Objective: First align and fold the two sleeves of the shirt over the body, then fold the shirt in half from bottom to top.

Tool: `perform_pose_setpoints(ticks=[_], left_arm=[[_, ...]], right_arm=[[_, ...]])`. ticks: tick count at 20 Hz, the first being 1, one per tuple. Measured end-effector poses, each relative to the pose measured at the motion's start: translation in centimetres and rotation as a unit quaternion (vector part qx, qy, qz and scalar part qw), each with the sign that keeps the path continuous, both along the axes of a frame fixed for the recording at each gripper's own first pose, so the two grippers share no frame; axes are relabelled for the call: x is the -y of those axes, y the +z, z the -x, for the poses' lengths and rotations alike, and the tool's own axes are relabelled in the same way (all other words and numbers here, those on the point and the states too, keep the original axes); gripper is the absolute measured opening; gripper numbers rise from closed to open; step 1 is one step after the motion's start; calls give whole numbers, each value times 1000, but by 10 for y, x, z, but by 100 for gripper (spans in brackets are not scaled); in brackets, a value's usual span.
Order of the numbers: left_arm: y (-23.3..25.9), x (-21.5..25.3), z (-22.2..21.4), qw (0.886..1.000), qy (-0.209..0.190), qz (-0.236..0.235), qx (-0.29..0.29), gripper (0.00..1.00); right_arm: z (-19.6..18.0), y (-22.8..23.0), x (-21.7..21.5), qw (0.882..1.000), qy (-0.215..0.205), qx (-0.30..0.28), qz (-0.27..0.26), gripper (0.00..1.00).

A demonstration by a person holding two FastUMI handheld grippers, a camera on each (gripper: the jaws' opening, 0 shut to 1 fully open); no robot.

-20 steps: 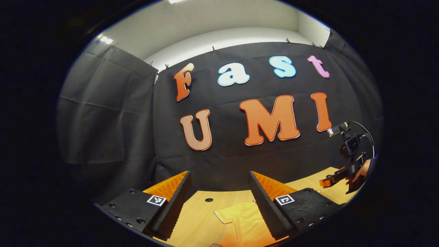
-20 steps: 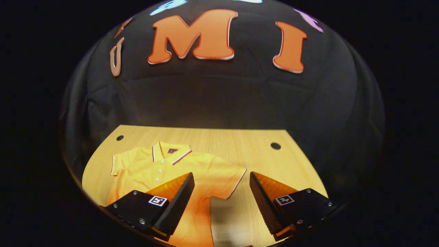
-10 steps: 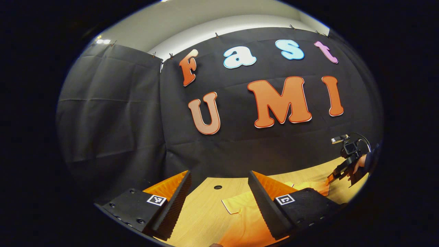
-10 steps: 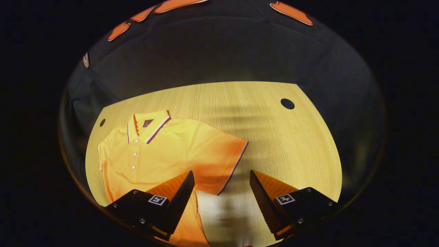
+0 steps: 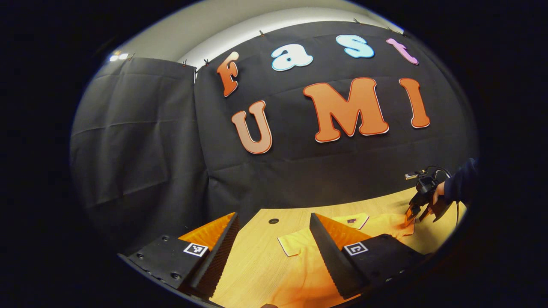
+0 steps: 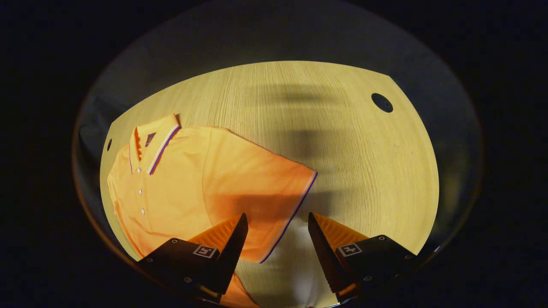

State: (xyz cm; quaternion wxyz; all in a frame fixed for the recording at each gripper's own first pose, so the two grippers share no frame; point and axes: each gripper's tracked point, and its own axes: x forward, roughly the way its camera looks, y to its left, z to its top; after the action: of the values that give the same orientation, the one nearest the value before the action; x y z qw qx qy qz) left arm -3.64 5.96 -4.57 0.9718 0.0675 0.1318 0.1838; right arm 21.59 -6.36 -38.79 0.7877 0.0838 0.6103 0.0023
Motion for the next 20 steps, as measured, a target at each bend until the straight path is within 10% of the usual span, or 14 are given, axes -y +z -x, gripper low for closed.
perform_pose_setpoints(ticks=[6, 10, 12, 20], left_arm=[[-4, 1, 5, 1000, 3, 2, -21, 100], [-3, 5, 5, 1000, -8, -2, -22, 100], [-3, 2, 4, 1000, -11, -9, -19, 99], [-5, -2, 9, 999, 3, -8, -32, 99]], right_arm=[[-16, -11, 0, 1000, 2, -14, 6, 79], [-26, -7, -10, 1000, -2, 3, -12, 22], [-20, 1, -34, 996, -12, -6, -91, 9], [-41, 63, -70, 988, 27, 72, -132, 9]])
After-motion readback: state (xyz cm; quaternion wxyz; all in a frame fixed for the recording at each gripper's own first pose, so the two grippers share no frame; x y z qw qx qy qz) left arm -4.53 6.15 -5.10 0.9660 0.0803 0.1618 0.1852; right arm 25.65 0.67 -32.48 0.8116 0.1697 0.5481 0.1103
